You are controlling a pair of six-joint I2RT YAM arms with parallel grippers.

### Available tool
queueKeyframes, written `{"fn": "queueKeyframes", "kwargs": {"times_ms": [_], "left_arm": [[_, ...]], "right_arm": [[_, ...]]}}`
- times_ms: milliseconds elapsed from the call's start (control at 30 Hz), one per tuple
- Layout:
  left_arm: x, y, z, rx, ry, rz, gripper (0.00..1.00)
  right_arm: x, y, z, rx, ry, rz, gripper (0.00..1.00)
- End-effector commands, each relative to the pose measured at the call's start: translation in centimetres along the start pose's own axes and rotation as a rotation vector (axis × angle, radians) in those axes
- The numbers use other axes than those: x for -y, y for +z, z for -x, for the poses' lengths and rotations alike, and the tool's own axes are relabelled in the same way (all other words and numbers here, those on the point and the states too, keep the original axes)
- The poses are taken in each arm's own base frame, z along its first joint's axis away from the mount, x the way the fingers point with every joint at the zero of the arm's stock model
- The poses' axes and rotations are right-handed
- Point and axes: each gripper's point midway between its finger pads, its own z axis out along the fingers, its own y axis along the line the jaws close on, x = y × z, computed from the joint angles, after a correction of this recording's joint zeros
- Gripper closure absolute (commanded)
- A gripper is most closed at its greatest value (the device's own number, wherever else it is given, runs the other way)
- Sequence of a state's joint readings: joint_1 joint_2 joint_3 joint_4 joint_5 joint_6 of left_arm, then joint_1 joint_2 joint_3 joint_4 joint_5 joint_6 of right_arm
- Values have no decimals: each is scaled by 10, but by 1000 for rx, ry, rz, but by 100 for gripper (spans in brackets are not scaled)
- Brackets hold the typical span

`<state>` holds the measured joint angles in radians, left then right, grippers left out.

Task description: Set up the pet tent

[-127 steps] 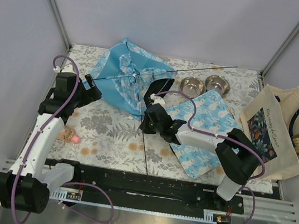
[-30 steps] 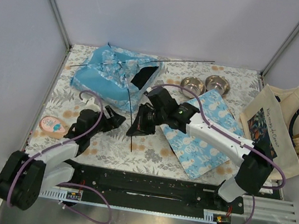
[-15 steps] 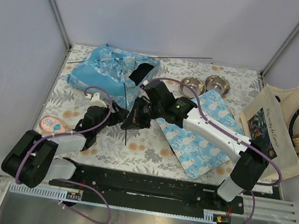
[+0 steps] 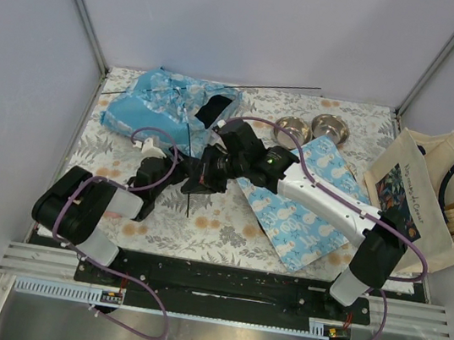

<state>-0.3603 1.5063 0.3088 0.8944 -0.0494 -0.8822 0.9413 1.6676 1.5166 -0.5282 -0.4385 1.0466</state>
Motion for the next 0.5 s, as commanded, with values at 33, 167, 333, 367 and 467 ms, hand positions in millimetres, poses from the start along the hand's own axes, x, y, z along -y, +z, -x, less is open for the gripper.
{"fn": "queueKeyframes", "kwargs": {"times_ms": [33,167,333,367,467], "left_arm": [[38,15,32,135,-64,-137,33],[44,23,33,127,-48,-154,51],[50,23,32,112,-12,-171,81],[52,23,31,99,2,-178,97],[57,17,22,47,35,-201,100]], "right_arm": [[-29,-13,30,130,-35,85,100],[-26,-14,29,132,-33,79,100],[-23,-14,30,139,-35,73,100],[-23,-14,30,142,-39,71,100],[-19,-14,35,167,-55,57,100]]}}
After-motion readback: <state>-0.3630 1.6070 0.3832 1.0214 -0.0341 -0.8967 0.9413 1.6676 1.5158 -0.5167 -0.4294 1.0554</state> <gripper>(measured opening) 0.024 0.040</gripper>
